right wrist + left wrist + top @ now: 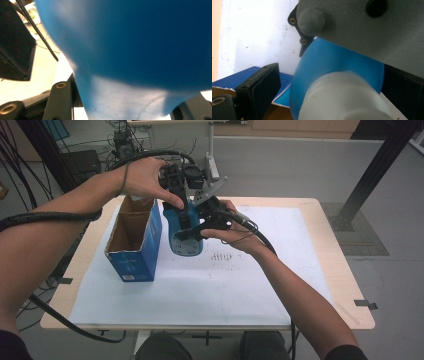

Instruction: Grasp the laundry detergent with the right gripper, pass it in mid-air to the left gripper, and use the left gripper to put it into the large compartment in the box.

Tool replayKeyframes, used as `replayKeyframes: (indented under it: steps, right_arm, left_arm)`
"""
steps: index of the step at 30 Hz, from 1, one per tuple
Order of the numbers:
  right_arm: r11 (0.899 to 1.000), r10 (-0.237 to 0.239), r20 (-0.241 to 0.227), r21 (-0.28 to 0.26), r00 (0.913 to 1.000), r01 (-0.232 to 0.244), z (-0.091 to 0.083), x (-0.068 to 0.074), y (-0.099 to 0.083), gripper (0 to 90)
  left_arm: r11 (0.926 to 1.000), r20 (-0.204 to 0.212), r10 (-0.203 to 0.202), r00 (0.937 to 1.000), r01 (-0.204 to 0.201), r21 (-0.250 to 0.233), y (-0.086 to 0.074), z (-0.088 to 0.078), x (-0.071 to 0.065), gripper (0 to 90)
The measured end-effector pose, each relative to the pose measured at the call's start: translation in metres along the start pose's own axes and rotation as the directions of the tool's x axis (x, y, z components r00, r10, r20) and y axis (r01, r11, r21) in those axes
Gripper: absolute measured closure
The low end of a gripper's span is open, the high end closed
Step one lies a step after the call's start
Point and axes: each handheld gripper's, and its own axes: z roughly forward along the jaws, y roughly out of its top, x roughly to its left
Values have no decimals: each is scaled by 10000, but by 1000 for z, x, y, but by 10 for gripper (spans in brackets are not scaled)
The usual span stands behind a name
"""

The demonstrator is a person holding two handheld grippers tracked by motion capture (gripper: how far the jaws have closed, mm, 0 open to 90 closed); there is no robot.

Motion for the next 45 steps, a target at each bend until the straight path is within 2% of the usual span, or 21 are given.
replayKeyframes:
  steps: [12, 26, 33, 37, 45]
  right_arm:
    - [9999, 127, -50, 89, 9999, -127, 2, 2, 1, 442]
    - [10000, 27, 37, 38, 10000, -27, 2, 2, 2, 441]
    - [10000, -46, -17, -31, 10000, 46, 2, 2, 3, 441]
    - [9999, 98, 144, 32, 9998, -98, 0, 3, 3, 441]
    - [10000, 34, 41, 46, 10000, -34, -1, 4, 3, 441]
  left_arm:
    - [10000, -53, 44, 10000, -43, 51, -1, 2, -1, 50]
    - [9997, 21, 45, 10000, -44, -235, -2, -2, -3, 52]
    - [9998, -20, 82, 10000, -82, -170, -4, -2, -3, 58]
    - [9999, -12, 111, 9999, -111, -111, -4, -2, -3, 63]
    - [9999, -37, 105, 9999, -105, -51, -5, -1, -4, 73]
